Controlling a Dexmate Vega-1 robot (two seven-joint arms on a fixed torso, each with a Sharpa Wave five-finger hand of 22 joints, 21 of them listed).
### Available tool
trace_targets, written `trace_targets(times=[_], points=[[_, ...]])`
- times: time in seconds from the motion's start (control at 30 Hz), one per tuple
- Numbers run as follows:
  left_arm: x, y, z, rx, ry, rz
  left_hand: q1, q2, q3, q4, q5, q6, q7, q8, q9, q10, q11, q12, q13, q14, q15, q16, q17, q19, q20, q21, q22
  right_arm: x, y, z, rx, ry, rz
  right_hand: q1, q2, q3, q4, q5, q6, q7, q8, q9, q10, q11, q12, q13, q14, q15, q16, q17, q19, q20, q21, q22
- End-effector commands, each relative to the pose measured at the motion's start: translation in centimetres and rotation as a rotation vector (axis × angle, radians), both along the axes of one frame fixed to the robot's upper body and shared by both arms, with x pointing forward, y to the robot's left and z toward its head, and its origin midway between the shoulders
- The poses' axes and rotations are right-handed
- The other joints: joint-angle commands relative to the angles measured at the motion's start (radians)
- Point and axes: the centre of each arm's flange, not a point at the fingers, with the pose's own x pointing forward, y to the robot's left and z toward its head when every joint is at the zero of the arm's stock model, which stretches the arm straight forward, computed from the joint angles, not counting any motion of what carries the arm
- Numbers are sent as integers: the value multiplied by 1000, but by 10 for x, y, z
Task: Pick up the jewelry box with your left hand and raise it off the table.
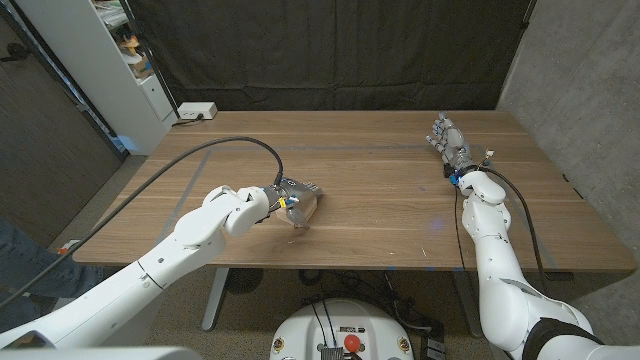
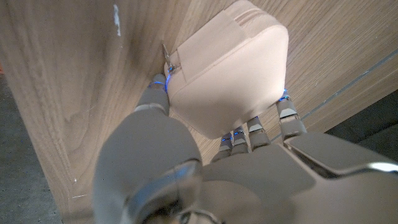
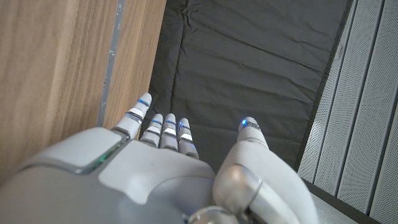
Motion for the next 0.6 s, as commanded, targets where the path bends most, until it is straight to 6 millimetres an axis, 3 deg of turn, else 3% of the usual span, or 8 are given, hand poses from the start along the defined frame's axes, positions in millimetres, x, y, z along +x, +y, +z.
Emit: trace_targets(times=[0.03, 0.6], points=[[4, -3, 1, -36, -2, -18, 95, 81, 12, 0, -4, 12, 1, 4, 2, 11, 2, 5, 5, 13, -1, 12, 8, 105, -90, 8, 1, -5, -1, 0, -2, 0, -13, -1, -9, -2, 1, 4, 2, -1, 6, 3, -7, 2, 7, 4, -3, 8, 0, 2, 1, 5, 5, 4], [5, 7, 18, -94, -51, -11, 107, 82, 21, 2, -17, 28, 7, 7, 3, 20, 0, 8, 7, 20, -3, 19, 23, 117, -88, 14, -1, -3, 7, 11, -7, -15, -10, -1, -9, -2, 1, 4, 2, -2, 6, 3, -9, 0, 6, 4, -3, 9, 0, 2, 0, 5, 6, 4]])
